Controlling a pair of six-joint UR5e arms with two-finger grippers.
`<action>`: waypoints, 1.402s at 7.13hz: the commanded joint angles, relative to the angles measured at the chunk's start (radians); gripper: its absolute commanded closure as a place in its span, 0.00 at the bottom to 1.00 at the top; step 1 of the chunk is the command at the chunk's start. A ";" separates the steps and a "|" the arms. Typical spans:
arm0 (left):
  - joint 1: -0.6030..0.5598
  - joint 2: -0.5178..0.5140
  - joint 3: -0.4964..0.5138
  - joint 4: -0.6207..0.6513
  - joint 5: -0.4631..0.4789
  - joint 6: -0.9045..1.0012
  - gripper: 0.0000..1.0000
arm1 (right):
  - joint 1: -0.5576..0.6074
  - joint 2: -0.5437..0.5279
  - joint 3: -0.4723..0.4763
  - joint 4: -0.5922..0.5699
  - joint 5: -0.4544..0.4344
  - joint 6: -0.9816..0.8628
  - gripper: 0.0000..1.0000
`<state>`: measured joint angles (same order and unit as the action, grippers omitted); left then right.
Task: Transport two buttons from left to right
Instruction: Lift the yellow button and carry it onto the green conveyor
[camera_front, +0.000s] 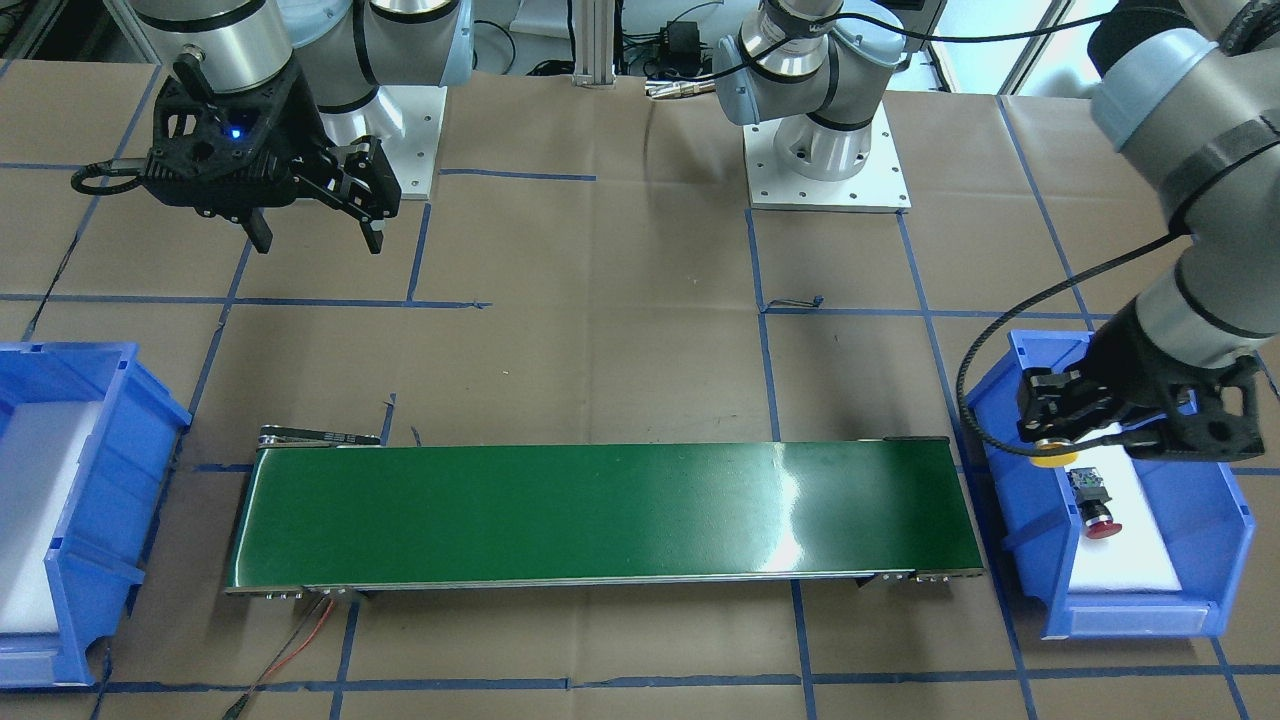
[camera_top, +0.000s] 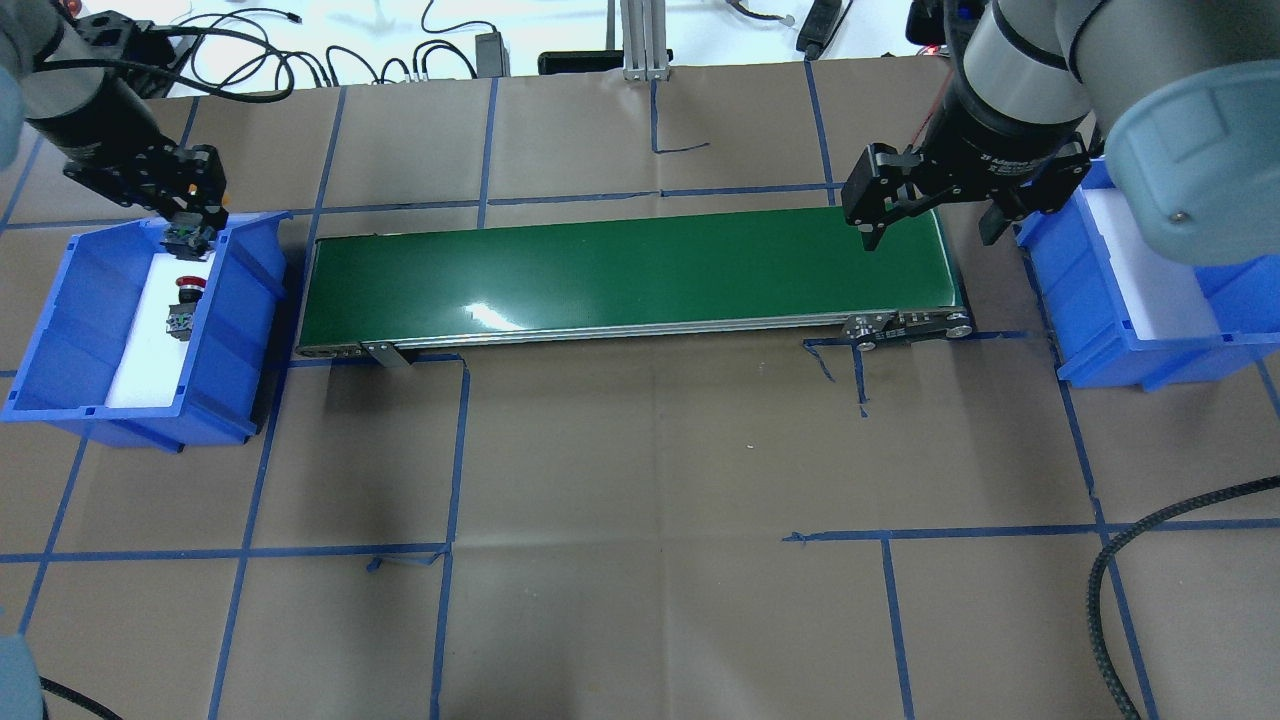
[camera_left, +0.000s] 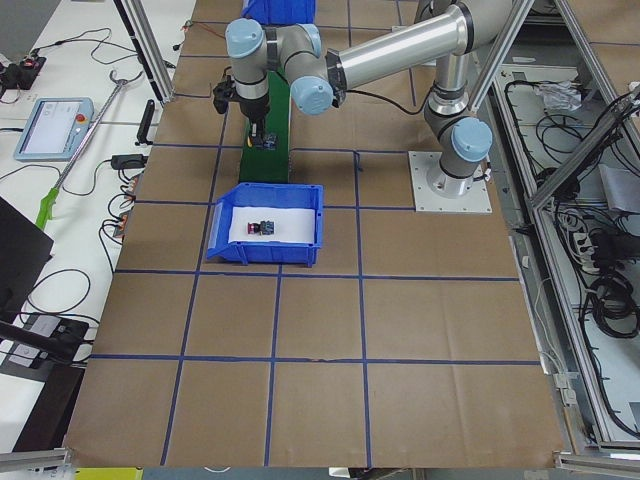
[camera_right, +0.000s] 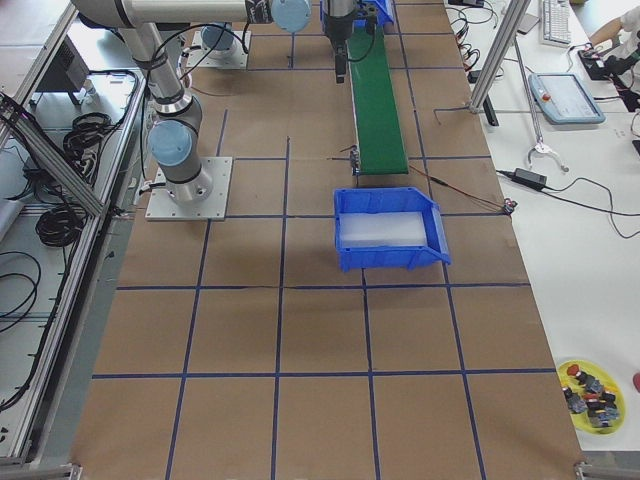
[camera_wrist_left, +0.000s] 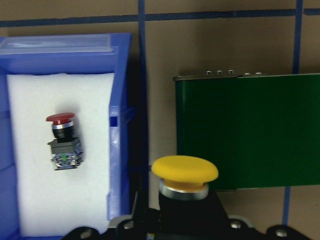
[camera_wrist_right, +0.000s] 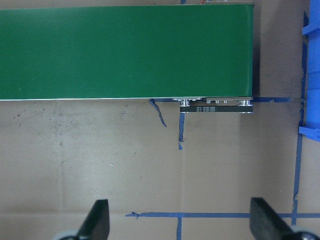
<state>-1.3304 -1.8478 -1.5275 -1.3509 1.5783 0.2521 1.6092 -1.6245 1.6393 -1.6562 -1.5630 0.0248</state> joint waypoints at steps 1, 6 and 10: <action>-0.075 -0.080 -0.013 0.033 -0.003 -0.118 0.94 | 0.000 0.000 0.000 0.000 0.000 0.000 0.00; -0.142 -0.176 -0.084 0.252 0.002 -0.125 0.81 | 0.000 0.003 0.002 -0.007 0.000 0.000 0.00; -0.131 -0.148 -0.111 0.279 0.005 -0.226 0.00 | 0.000 0.008 0.001 -0.010 0.000 0.000 0.00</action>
<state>-1.4644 -2.0059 -1.6504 -1.0715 1.5796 0.0334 1.6091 -1.6194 1.6411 -1.6661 -1.5631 0.0246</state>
